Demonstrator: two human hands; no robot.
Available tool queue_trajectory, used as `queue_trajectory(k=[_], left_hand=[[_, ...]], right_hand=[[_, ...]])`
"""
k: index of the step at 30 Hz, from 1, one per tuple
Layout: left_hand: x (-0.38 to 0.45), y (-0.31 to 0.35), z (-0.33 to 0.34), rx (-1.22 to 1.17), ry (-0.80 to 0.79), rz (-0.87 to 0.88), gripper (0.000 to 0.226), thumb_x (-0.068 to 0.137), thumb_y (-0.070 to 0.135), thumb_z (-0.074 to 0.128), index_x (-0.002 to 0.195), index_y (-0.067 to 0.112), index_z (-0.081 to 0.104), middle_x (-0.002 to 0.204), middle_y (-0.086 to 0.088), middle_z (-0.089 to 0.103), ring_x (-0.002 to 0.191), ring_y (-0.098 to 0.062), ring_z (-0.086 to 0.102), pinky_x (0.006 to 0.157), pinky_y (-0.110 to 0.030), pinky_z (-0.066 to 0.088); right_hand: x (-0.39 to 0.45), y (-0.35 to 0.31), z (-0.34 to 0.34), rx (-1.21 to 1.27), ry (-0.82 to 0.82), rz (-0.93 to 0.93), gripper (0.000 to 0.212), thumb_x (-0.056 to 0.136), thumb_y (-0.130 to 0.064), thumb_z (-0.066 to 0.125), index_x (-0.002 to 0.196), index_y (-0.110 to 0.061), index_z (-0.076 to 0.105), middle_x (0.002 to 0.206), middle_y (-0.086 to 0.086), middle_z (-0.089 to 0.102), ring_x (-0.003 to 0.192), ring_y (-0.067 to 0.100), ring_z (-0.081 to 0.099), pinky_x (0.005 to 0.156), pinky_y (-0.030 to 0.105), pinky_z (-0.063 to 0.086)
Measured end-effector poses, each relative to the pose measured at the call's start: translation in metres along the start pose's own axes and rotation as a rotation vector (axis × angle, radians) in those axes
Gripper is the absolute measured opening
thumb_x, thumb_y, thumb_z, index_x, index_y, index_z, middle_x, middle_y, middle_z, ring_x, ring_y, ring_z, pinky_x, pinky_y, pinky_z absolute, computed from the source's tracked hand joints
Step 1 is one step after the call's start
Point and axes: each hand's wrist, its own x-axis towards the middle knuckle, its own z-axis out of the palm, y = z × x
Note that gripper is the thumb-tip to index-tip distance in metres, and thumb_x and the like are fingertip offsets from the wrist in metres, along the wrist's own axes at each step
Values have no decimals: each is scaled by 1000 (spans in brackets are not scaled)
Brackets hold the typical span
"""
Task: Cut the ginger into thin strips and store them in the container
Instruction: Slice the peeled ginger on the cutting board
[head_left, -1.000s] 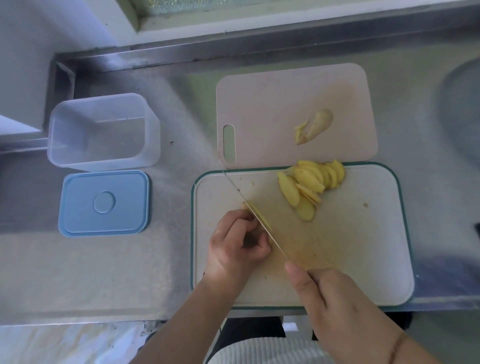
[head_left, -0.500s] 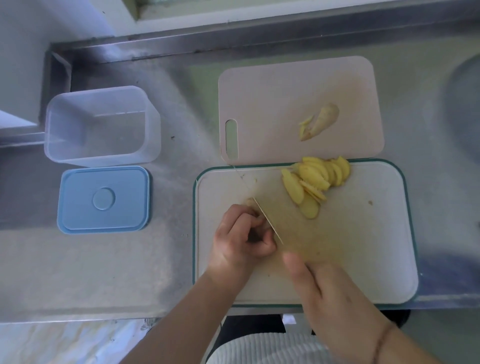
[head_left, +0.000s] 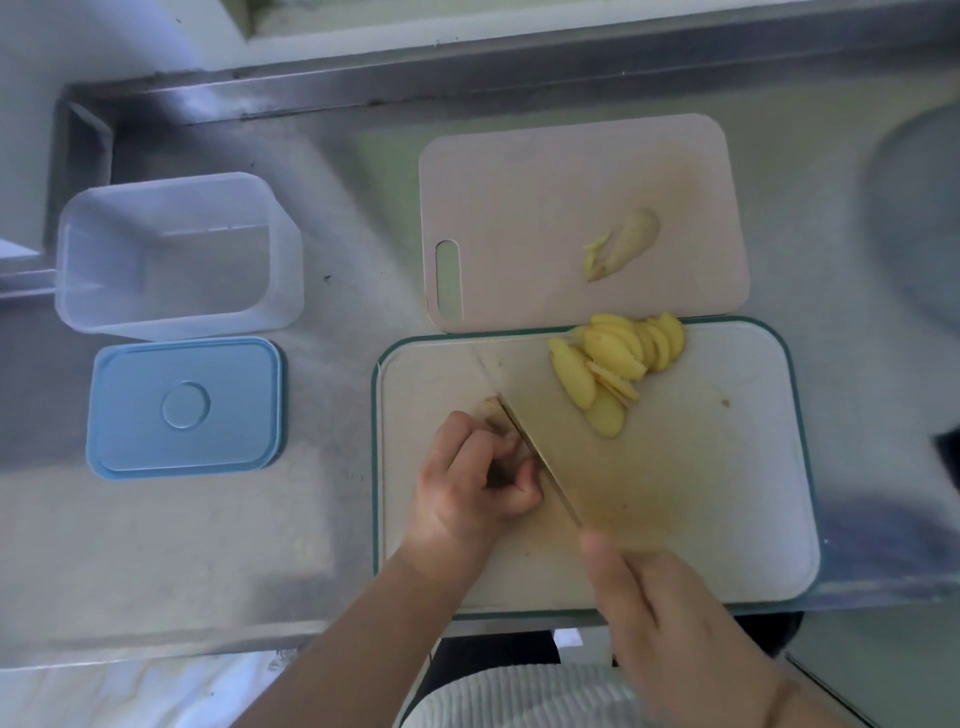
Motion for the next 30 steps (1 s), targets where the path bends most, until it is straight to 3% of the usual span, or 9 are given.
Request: queue_trajectory(k=[3,6,10,12,16,20,25,27,30], left_hand=[[-1,1,-1,5,-22,6,18,75,6,64,60,-1,58,70,-8,50,65,-6,43,69,-3,34],[-3,-1,-1,-33,-15,14,13,78,8,67,71,5,56,81,3,44,64,-8,44,65,-6,36],[-1,-1,-3,-51,-40,21,22,79,13,74,80,12,52,82,5,41,64,-7,41,68,-3,34],[0,1,-5,-21,-51,-3,15,77,11,71,73,4,59,81,3,42,64,-7,41,68,-2,34],[-1,3,-4,0,-56,-29,17,78,10,65,65,-2,62,82,4,42,66,-5,43,70,-2,34],[-4,3,-5,-40,-66,-37,11,82,12,67,79,9,57,82,4,42,65,-8,43,64,-9,37],[-3,4,-9,-105,-89,-52,23,97,29,64,83,17,51,83,7,38,65,-4,37,66,-5,32],[-1,5,-8,-93,-65,-34,16,90,19,67,86,16,52,84,6,40,65,-5,41,64,-8,35],[0,7,-7,-75,-63,-22,15,84,14,67,88,16,53,86,6,43,66,-7,45,64,-9,40]], right_hand=[[-2,16,0,-60,18,5,82,68,-85,15,59,-15,56,54,3,56,55,15,50,61,25,41],[28,2,4,-12,-9,-84,73,78,-80,12,47,-24,47,40,-3,38,41,10,37,51,23,34],[48,-12,7,-33,9,-102,71,77,-72,15,57,-15,52,39,-6,42,39,5,41,45,18,31],[30,-3,9,-9,24,-87,67,77,-72,18,52,-15,41,39,-6,42,42,8,40,48,22,32],[-5,19,8,-32,90,10,88,58,-97,5,51,-18,44,50,2,51,59,11,50,60,25,36],[32,-4,8,-11,-23,-35,69,74,-75,18,54,-15,46,44,-1,44,45,10,41,57,30,38],[62,-20,10,-35,33,-117,82,76,-74,13,64,-7,58,52,-1,54,49,12,51,56,28,44],[46,-7,11,-42,29,-99,71,78,-74,16,51,-14,44,42,-4,41,42,10,39,51,29,36],[34,10,2,6,-29,-59,62,77,-75,21,50,-20,29,40,-5,29,41,8,29,50,28,31]])
